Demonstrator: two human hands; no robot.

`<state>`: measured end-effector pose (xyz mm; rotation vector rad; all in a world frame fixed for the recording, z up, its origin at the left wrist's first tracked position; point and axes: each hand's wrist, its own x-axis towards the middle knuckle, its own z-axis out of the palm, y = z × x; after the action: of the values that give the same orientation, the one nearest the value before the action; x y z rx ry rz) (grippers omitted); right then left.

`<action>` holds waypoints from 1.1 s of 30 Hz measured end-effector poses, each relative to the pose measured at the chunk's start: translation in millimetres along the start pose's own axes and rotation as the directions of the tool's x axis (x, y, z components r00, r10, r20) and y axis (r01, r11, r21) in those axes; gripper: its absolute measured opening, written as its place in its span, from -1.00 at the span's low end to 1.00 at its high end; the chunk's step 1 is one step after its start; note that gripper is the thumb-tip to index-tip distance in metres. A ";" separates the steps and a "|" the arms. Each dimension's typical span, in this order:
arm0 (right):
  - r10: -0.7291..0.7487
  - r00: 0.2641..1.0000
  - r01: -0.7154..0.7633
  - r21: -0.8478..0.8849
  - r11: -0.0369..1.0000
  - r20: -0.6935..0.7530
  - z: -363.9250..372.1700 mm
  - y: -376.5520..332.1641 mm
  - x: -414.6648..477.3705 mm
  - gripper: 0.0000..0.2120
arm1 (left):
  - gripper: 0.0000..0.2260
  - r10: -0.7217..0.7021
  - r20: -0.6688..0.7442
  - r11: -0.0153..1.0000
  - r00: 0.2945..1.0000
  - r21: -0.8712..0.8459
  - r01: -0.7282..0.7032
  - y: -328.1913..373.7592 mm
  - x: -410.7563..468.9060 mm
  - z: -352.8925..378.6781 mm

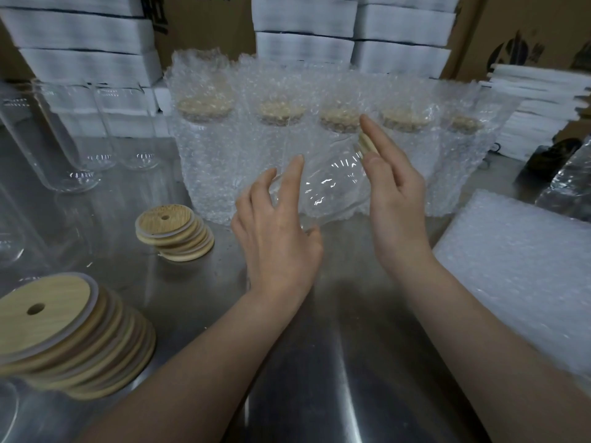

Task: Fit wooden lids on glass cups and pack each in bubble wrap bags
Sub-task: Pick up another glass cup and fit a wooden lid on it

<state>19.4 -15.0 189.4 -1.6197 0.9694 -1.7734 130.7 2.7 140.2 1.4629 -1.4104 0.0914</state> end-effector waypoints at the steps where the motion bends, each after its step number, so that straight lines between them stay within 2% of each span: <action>1: -0.005 1.000 0.006 -0.034 0.999 0.010 -0.2 0.9 0.2 -0.60 | -0.16 0.006 -0.004 1.000 1.000 0.006 -0.006 -0.1 0.0 -0.3; 9: -0.039 0.998 0.045 -0.123 0.991 0.056 -1.6 2.8 -1.6 -0.60 | -0.17 0.035 -0.010 0.998 0.999 0.056 -0.035 1.2 -0.3 -2.5; 20: -0.006 0.995 0.026 -0.196 0.980 0.101 0.6 3.2 -5.4 -0.62 | -0.16 0.022 -0.031 0.997 0.999 0.073 -0.020 2.7 -2.7 -4.0; 25: -0.031 0.983 0.063 -0.176 0.982 0.183 -1.0 -6.4 -2.6 -0.59 | -0.22 -0.041 -0.008 0.999 0.999 -0.025 0.041 3.2 -0.2 -2.8; 26: -0.043 0.987 0.069 -0.169 0.983 0.155 -1.2 -10.8 -0.5 -0.61 | -0.22 -0.059 0.017 0.996 0.998 -0.066 0.060 3.7 0.4 -2.7; 28: -0.049 0.999 0.047 -0.189 0.981 -0.006 -5.7 -21.4 6.4 -0.70 | -0.21 -0.089 0.064 0.987 0.994 -0.129 0.096 4.0 1.0 -3.1; 30: -0.013 0.988 -0.048 -0.392 0.919 -0.152 -20.4 -31.4 15.4 -0.81 | -0.19 -0.127 0.071 0.976 0.989 -0.171 0.138 2.4 1.7 -4.0; 31: 0.038 0.986 -0.122 -0.554 0.823 -0.160 -31.3 -35.3 19.2 -0.86 | -0.18 -0.155 0.072 0.967 0.985 -0.191 0.167 1.5 2.1 -4.3; 33: 0.221 0.967 -0.229 -0.818 0.527 -0.127 -56.4 -38.0 24.5 -0.87 | -0.17 -0.223 0.078 0.945 0.972 -0.228 0.236 -0.6 3.1 -4.3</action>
<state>-36.7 -3.7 233.5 -1.8532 2.1520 -1.1471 134.6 3.3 143.8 1.4260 -1.2342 -0.2553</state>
